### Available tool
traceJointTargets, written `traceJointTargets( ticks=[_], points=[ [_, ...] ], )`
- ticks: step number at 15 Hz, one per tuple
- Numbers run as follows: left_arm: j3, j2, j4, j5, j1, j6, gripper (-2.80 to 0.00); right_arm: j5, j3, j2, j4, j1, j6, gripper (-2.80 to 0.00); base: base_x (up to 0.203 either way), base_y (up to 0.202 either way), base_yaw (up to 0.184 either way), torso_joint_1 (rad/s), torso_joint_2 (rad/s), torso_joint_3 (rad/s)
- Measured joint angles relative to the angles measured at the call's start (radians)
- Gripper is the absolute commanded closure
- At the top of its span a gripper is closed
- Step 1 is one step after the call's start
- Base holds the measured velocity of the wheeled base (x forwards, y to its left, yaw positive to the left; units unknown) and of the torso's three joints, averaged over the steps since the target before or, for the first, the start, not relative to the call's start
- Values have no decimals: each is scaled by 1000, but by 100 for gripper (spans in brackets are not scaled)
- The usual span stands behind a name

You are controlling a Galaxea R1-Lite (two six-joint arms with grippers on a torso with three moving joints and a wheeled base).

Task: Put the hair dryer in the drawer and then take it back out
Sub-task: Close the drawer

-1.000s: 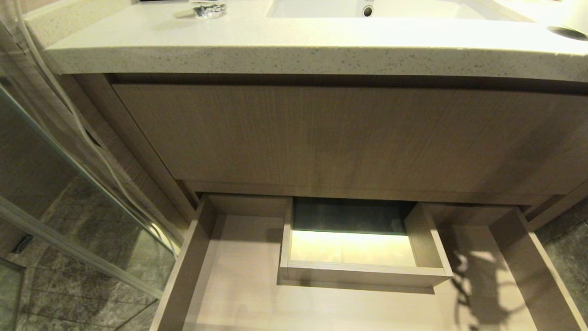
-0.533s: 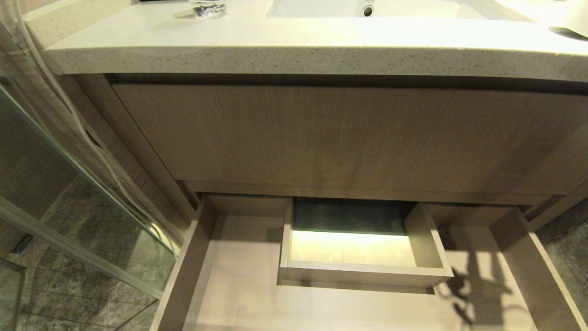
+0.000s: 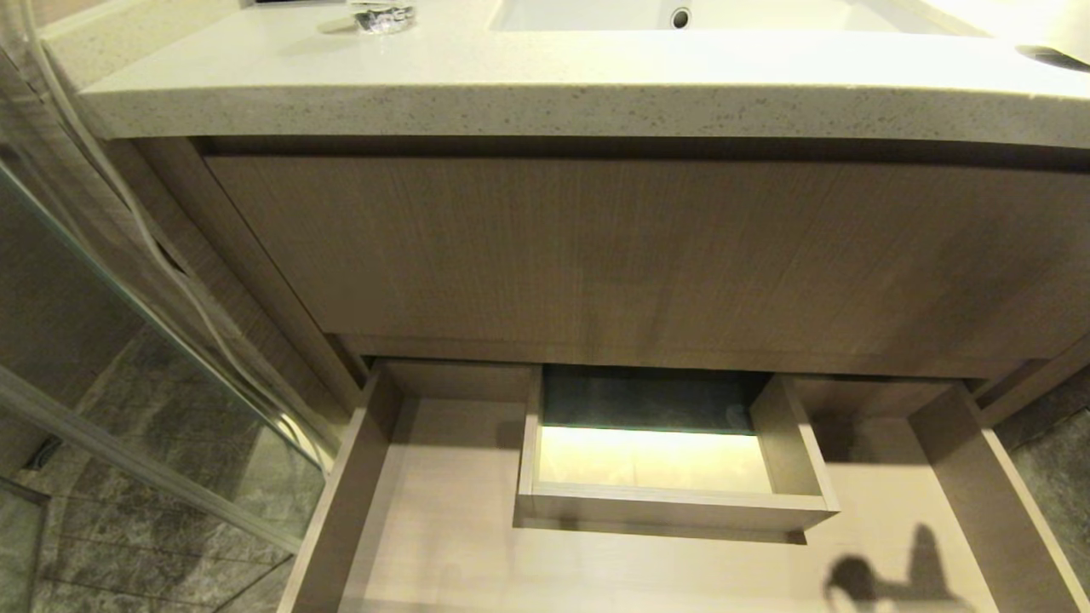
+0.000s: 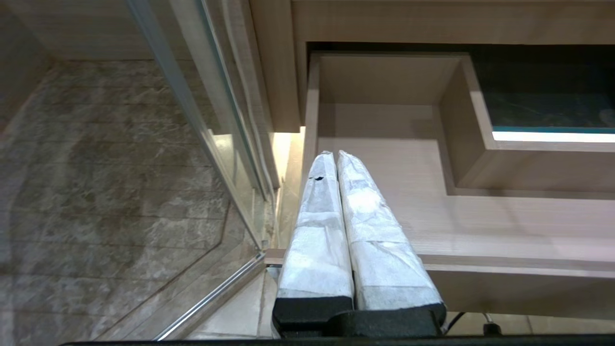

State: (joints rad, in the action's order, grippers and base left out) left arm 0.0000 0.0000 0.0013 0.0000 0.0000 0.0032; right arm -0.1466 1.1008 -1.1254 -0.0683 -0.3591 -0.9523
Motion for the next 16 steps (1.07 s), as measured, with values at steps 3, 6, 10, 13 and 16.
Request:
traceJointTargets(
  ticks=[3, 6, 10, 13, 16],
  points=[
    [0, 0, 0, 0, 0, 0, 0, -27, -37, 75, 85, -24, 1, 0, 0, 0, 0, 0, 0, 0],
    [0, 0, 0, 0, 0, 0, 0, -49, -78, 160, 137, -29, 2, 0, 0, 0, 0, 0, 0, 0],
    [0, 0, 0, 0, 0, 0, 0, -52, -125, 268, 295, -32, 14, 0, 0, 0, 0, 0, 0, 0],
    [0, 0, 0, 0, 0, 0, 0, -112, -194, 340, 387, -33, 33, 0, 0, 0, 0, 0, 0, 0],
    [0, 0, 0, 0, 0, 0, 0, -264, -324, 391, 427, -32, 106, 0, 0, 0, 0, 0, 0, 0]
  ],
)
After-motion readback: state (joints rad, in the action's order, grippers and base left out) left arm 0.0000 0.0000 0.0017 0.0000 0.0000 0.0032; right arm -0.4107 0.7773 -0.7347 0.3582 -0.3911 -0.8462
